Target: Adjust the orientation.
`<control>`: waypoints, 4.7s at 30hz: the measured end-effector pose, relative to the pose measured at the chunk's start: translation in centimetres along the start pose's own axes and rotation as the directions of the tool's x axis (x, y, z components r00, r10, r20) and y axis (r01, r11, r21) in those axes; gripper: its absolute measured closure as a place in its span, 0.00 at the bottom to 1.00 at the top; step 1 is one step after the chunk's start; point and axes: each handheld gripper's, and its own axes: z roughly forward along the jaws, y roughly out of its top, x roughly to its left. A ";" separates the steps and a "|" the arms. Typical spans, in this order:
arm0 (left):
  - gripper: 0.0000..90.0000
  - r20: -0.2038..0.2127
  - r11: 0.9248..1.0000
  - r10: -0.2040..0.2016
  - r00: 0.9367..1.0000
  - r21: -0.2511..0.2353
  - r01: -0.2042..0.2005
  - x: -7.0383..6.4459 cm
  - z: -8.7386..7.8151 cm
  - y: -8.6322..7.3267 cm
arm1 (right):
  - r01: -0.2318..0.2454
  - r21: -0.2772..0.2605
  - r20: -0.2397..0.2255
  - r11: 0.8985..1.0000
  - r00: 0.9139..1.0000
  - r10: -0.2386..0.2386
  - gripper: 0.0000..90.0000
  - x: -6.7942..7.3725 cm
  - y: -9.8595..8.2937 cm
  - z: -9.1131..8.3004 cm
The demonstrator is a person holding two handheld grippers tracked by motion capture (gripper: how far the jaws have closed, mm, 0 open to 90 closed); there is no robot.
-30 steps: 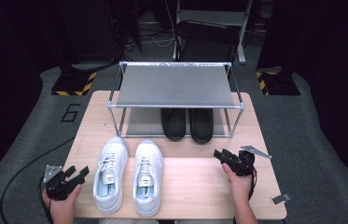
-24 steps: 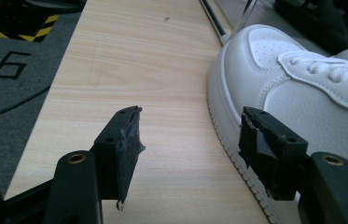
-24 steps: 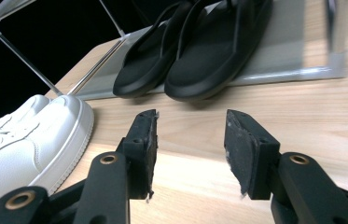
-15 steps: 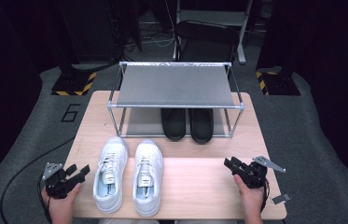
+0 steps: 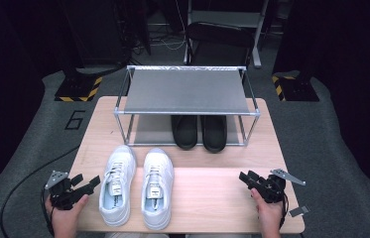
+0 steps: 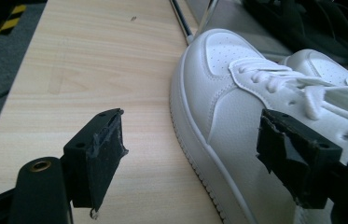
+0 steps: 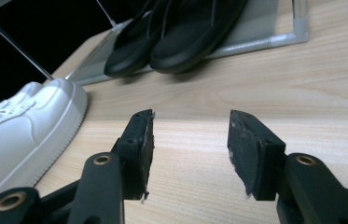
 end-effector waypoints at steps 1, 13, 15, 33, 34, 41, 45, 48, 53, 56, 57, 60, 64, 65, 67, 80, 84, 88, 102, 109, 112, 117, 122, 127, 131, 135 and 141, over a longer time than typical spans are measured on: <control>0.26 0.004 1.000 -0.001 1.000 0.001 0.001 0.0 -0.2 0.2 | -0.004 0.004 0.000 1.000 1.000 0.004 0.57 0.1 0.1 0.0; 0.43 0.036 1.000 -0.001 0.999 0.031 0.000 -1.1 -0.8 -0.3 | 0.035 0.043 -0.047 0.998 0.998 -0.033 0.50 1.2 -0.8 -0.5; 0.44 0.042 1.000 -0.005 0.999 0.025 0.004 -1.1 -0.9 -0.4 | 0.021 0.056 -0.059 0.998 0.998 -0.018 0.48 0.9 -1.2 -0.3; 0.49 0.095 0.999 0.030 0.995 -0.017 -0.029 -3.1 -3.7 0.0 | 0.040 0.050 -0.045 0.998 0.998 -0.037 0.50 1.1 -1.5 -0.3; 0.49 0.095 0.999 0.032 0.995 -0.018 -0.031 -3.4 -3.8 0.1 | 0.044 0.048 -0.045 0.998 0.998 -0.042 0.51 1.1 -1.5 -0.2; 0.51 0.099 0.998 0.057 0.993 0.016 -0.059 -4.6 -3.0 -0.3 | 0.049 0.037 -0.050 0.998 0.998 -0.048 0.53 1.1 -1.5 -0.3; 0.55 0.087 0.997 0.049 0.995 0.050 -0.053 -4.6 -2.0 -1.0 | 0.045 0.041 -0.040 0.998 0.998 -0.044 0.54 1.1 -1.6 -0.3; 0.59 0.081 0.995 0.045 0.996 0.081 -0.051 -4.7 -1.5 -1.3 | 0.069 0.040 -0.025 0.997 0.997 -0.068 0.54 1.1 -1.6 -0.2; 0.64 0.067 0.989 0.066 0.996 0.131 -0.074 -5.0 -0.7 -1.5 | 0.071 0.056 -0.033 0.996 0.997 -0.069 0.54 1.2 -1.6 0.0; 0.68 0.051 0.988 0.078 0.996 0.132 -0.084 -5.0 -0.5 -1.4 | 0.082 0.052 -0.047 0.995 0.996 -0.079 0.54 1.1 -1.6 0.1; 0.68 0.051 0.988 0.075 0.996 0.131 -0.081 -5.1 -0.4 -1.4 | 0.070 0.059 -0.045 0.996 0.997 -0.068 0.54 1.2 -1.7 0.0; 0.73 0.040 0.987 0.097 0.994 0.123 -0.101 -5.3 -0.4 -1.3 | 0.073 0.069 -0.056 0.995 0.996 -0.070 0.54 1.2 -1.7 0.2; 0.80 0.025 0.988 0.118 0.993 0.097 -0.120 -5.4 -0.6 -1.1 | 0.057 0.074 -0.059 0.996 0.997 -0.053 0.54 1.3 -1.7 0.2; 0.82 0.012 0.988 0.127 0.992 0.083 -0.127 -5.5 -0.5 -1.1 | 0.056 0.072 -0.059 0.996 0.997 -0.052 0.54 1.3 -1.7 0.2; 0.84 0.008 0.985 0.147 0.989 0.085 -0.147 -5.5 -0.4 -1.0 | 0.054 0.064 -0.063 0.996 0.997 -0.050 0.54 1.2 -1.7 0.2; 0.68 0.089 0.986 0.029 0.996 0.160 -0.043 -4.7 0.2 -0.5 | 0.015 0.057 -0.069 0.998 0.998 -0.012 0.52 0.9 -1.8 0.2; 0.66 0.055 0.979 0.061 0.997 0.190 -0.071 -5.0 0.6 -1.0 | 0.002 0.055 -0.070 0.998 0.998 0.002 0.52 0.9 -1.9 0.1; 0.67 0.060 0.974 0.049 0.997 0.218 -0.061 -4.7 0.6 -1.3 | 0.004 0.048 -0.077 0.999 0.997 -0.001 0.52 0.7 -1.9 0.2; 0.78 0.001 0.965 0.084 0.996 0.251 -0.082 -5.4 0.9 -0.9 | -0.020 0.064 -0.074 0.998 0.997 0.025 0.51 0.6 -2.0 0.4; 0.82 -0.012 0.970 0.075 0.997 0.231 -0.070 -5.4 0.7 -1.1 | -0.028 0.058 -0.077 0.998 0.996 0.033 0.51 0.4 -2.1 0.4; 0.82 -0.011 0.969 0.077 0.997 0.236 -0.073 -5.4 0.7 -1.0 | -0.030 0.066 -0.072 0.997 0.997 0.035 0.51 0.4 -2.2 0.4; 0.78 -0.003 0.968 0.065 0.998 0.243 -0.062 -5.4 0.9 -0.8 | -0.037 0.076 -0.074 0.996 0.996 0.042 0.50 0.4 -2.2 0.5; 0.72 0.035 0.966 -0.005 0.999 0.260 -0.004 -5.0 0.9 -0.6 | -0.046 0.070 -0.077 0.996 0.996 0.051 0.49 0.2 -2.2 0.5; 0.69 0.046 0.965 -0.027 0.999 0.261 0.014 -4.7 1.1 -0.4 | -0.065 0.073 -0.076 0.995 0.995 0.070 0.48 0.1 -2.3 0.5; 0.70 0.045 0.967 -0.023 0.999 0.256 0.010 -4.7 1.1 -0.5 | -0.065 0.072 -0.077 0.995 0.995 0.070 0.47 0.0 -2.3 0.6; 0.73 0.041 0.971 -0.048 0.998 0.237 0.037 -4.6 1.0 -0.6 | -0.061 0.079 -0.072 0.995 0.995 0.067 0.47 -0.1 -2.4 0.5; 0.82 -0.001 0.965 0.043 0.999 0.260 -0.041 -5.2 1.0 -0.4 | -0.093 0.075 -0.076 0.993 0.992 0.099 0.47 -0.2 -2.5 0.5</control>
